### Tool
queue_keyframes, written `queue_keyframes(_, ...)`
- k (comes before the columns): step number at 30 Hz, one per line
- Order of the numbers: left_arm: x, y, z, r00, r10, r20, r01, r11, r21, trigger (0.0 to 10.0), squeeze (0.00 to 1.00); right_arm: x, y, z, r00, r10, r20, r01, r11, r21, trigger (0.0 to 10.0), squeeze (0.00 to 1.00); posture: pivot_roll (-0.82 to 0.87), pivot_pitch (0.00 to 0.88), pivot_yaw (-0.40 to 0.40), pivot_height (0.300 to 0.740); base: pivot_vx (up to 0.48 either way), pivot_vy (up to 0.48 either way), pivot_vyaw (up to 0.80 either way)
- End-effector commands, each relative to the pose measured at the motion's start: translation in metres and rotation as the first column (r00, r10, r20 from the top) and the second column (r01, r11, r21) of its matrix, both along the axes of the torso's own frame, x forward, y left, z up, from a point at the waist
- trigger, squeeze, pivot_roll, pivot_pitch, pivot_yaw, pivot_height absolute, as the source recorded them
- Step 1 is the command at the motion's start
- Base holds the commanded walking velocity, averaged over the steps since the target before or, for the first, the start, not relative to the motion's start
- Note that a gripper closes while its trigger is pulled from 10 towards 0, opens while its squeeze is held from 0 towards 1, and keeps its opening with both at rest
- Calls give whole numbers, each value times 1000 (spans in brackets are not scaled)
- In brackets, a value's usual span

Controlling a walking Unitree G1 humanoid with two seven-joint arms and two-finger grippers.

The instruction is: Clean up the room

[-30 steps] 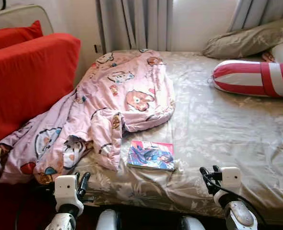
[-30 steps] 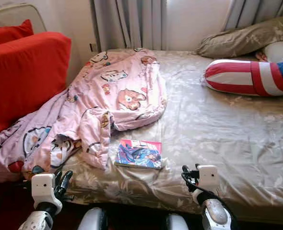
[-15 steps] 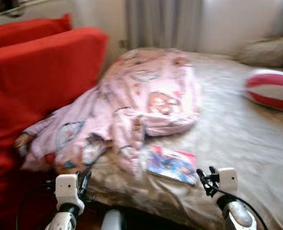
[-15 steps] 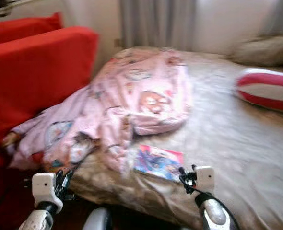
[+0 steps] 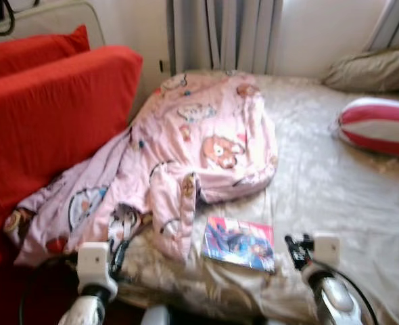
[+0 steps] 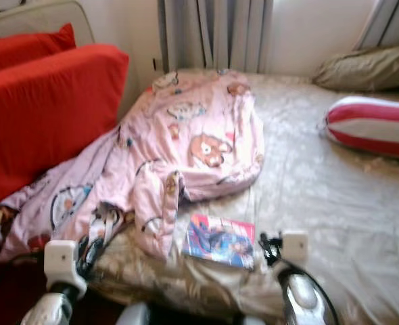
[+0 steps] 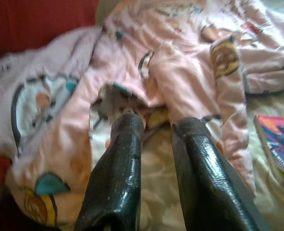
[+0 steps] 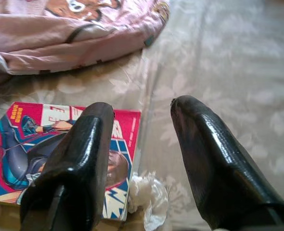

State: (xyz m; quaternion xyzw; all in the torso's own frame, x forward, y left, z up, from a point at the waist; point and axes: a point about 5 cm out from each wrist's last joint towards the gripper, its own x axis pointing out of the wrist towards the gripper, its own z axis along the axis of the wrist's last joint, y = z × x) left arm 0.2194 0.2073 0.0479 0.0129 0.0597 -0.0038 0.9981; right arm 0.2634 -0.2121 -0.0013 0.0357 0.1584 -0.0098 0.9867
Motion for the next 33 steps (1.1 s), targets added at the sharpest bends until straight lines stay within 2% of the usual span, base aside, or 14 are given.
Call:
queue_keyframes(1, 5, -3, 13, 999, -30, 33, 30, 1000, 0, 10000, 0, -5, -4, -9, 998, -19, -67, 19, 1000, 11, 10000, 0, 86, 0, 51, 606, 0, 0, 0)
queue_keyframes(8, 16, -4, 15, 999, -15, 40, 15, 1000, -4, 10000, 0, 4, 1, -8, 996, -12, -91, 12, 1000, 9, 10000, 0, 84, 0, 55, 606, 0, 0, 0)
queue_keyframes(11, 33, -4, 26, 998, -8, 69, 9, 1000, -12, 10000, 0, 19, 15, -2, 996, 8, -93, -5, 999, 35, 10000, 0, 95, 0, 57, 606, 0, 0, 0)
queue_keyframes(15, 37, 3, 34, 996, 9, 86, -8, 1000, -4, 10000, 0, 25, 20, 0, 994, 3, -105, 0, 999, 34, 10000, 0, 122, 9, 65, 606, 0, 0, 0)
queue_keyframes(19, 39, 7, 36, 995, 25, 93, -25, 1000, -4, 10000, 0, 25, 20, -1, 992, -24, -123, 28, 999, 34, 10000, 0, 123, 22, 64, 606, 0, 0, 0)
queue_keyframes(20, 38, 7, 36, 995, 35, 89, -34, 999, -10, 10000, 0, 24, 16, -3, 989, -49, -140, 53, 998, 21, 10000, 0, 116, 78, 80, 606, 0, 0, 0)
queue_keyframes(22, 37, 7, 36, 995, 36, 89, -36, 999, -11, 10000, 0, 23, 14, -4, 988, -57, -145, 60, 998, 15, 10000, 0, 116, 78, 80, 606, 0, 0, 0)
queue_keyframes(23, 37, 3, 40, 995, 34, 94, -32, 999, -19, 10000, 0, 23, 7, -2, 987, -73, -144, 75, 997, 12, 10000, 0, 126, 121, 80, 606, 0, 0, 0)
queue_keyframes(25, 39, 2, 41, 995, 33, 94, -31, 999, -20, 10000, 0, 24, 5, -2, 986, -79, -146, 81, 997, 11, 10000, 0, 127, 131, 76, 606, 0, 0, 0)
queue_keyframes(26, 42, 2, 42, 994, 35, 99, -33, 999, -22, 10000, 0, 26, 3, 0, 985, -87, -147, 89, 996, 9, 10000, 596, 129, 161, 68, 606, 0, 0, 0)
queue_keyframes(27, 44, 3, 44, 994, 37, 102, -35, 999, -23, 10000, 0, 27, 2, 2, 985, -92, -148, 95, 995, 8, 10000, 596, 129, 161, 68, 606, 0, 0, 0)
queue_keyframes(28, 46, 5, 45, 993, 49, 106, -47, 999, -25, 10000, 0, 29, 1, 3, 984, -96, -148, 99, 995, 8, 10000, 1000, 130, 191, 62, 606, 0, 0, 0)
queue_keyframes(33, 38, 6, 51, 989, 93, 119, -89, 995, -36, 10000, 0, 44, 5, 16, 988, -104, -117, 106, 994, 14, 10000, 1000, 161, 236, 62, 606, 0, 0, 0)
